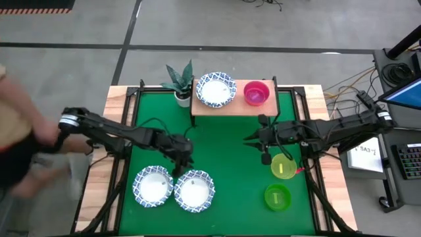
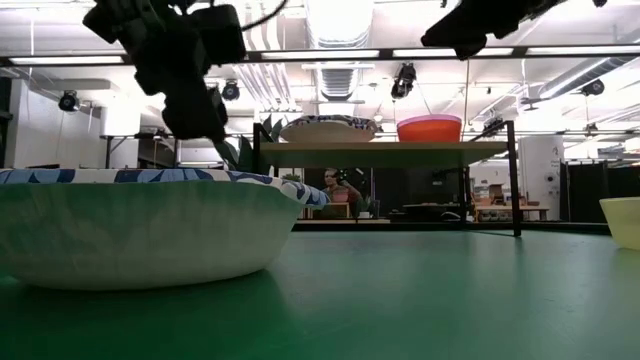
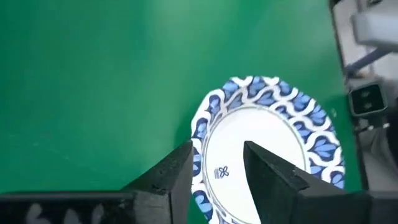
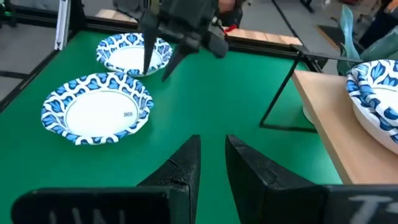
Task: Place and stack bowls onto a shelf
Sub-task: Stack the white patterned bowl on top of the white patterned bowl on the shelf
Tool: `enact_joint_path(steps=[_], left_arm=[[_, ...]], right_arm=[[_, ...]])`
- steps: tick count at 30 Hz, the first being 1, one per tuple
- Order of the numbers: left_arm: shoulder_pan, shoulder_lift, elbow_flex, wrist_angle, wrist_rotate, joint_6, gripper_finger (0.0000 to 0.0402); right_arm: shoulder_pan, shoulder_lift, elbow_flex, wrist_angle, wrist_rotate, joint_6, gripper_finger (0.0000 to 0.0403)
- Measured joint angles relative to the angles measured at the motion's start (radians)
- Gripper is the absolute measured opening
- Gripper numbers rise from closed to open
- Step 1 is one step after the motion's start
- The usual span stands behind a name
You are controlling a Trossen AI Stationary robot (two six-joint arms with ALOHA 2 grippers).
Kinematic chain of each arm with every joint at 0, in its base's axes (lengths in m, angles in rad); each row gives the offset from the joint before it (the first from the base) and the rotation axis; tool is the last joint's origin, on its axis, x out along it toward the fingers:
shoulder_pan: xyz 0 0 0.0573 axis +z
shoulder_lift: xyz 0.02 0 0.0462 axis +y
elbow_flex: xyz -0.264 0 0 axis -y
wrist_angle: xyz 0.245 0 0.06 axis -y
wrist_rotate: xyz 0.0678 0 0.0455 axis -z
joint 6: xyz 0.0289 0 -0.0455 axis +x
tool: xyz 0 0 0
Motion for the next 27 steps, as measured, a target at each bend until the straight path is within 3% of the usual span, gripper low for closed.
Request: enact_joint_path(steps=[6, 13, 27], left_arm=[[-0.005, 0.104, 0.066, -0.075, 0.001, -0.001, 0.0153], [-0.005, 0.189, 0.113, -0.112, 0.039, -0.001, 0.0157], [-0.004, 0.218, 0.144, -0.113, 0.047, -0.023, 0.0157]], right_arm=[[0.000, -0.067, -0.093, 0.110, -0.049, -0.057, 0.0063], [0.000, -0.178, -0.171, 0.138, -0.053, -0.077, 0.0063], [-0.001, -0.429, -0.253, 0.090, -0.079, -0.155, 0.0063]])
